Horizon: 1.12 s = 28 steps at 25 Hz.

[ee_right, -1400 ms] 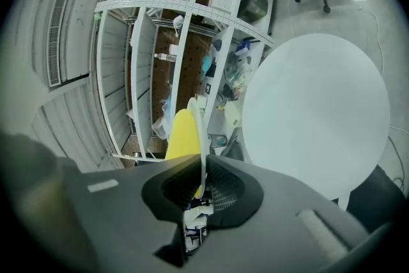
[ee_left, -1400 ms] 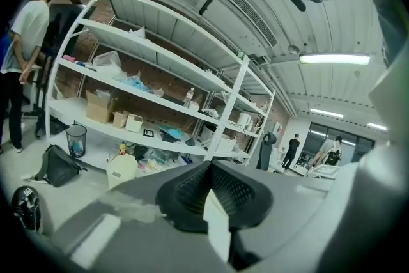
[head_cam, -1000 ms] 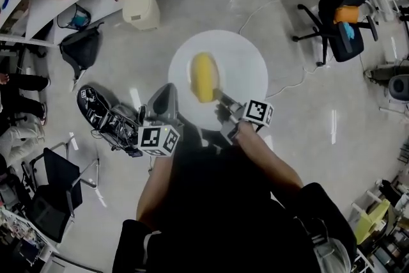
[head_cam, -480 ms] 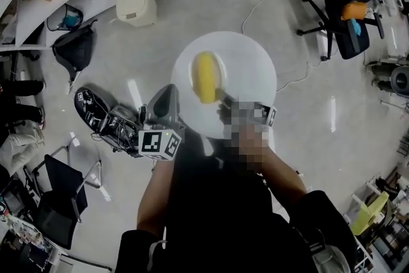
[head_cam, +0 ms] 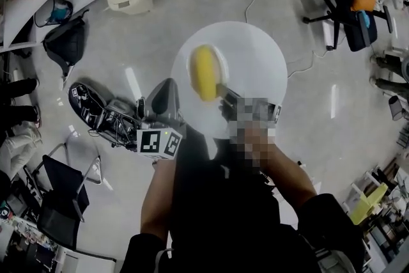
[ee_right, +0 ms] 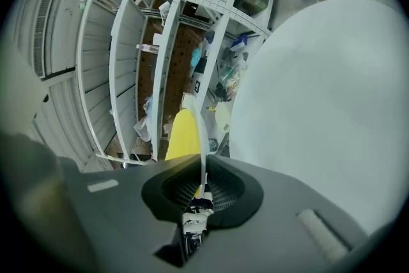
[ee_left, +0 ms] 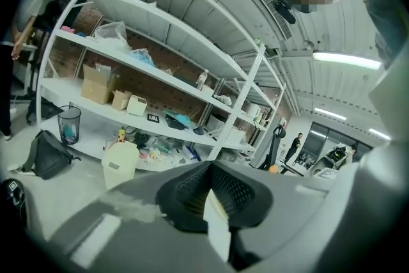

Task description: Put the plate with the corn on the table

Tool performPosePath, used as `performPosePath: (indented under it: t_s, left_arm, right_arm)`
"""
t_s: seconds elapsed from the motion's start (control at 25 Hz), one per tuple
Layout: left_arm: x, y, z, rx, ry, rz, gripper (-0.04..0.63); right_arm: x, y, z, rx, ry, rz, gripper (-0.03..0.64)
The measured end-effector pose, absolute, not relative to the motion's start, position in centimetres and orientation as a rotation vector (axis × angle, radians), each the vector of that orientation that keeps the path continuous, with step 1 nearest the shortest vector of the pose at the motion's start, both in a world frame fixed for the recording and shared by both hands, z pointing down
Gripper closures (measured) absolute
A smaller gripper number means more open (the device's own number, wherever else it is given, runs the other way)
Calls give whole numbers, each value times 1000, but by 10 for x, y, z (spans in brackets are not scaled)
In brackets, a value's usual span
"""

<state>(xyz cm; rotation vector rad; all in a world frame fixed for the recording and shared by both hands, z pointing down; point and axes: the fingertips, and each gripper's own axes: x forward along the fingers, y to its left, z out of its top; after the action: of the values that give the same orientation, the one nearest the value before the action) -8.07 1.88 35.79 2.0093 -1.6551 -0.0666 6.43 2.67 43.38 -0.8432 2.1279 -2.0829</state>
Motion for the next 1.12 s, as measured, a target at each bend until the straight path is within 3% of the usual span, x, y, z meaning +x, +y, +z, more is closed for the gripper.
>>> performPosePath:
  t_s: [1.12]
  left_arm:
    - [-87, -1, 433, 1961, -1617, -104, 589]
  right_arm:
    - [50, 18, 514, -886, 2058, -2175, 584]
